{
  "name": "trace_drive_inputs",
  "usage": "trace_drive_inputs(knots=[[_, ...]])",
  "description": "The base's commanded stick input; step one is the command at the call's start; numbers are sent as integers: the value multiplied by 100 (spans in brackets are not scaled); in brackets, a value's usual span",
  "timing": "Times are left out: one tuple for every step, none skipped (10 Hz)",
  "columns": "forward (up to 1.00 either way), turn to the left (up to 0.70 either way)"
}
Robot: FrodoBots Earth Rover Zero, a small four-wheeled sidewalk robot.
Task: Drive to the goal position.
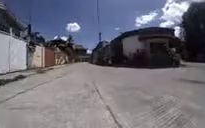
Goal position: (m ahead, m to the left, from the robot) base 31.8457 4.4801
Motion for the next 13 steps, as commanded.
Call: trace_drive_inputs(knots=[[85,7],[85,2],[85,0],[85,0],[85,0],[85,0],[85,12],[85,12],[85,17],[85,18],[85,16],[85,15],[85,18]])
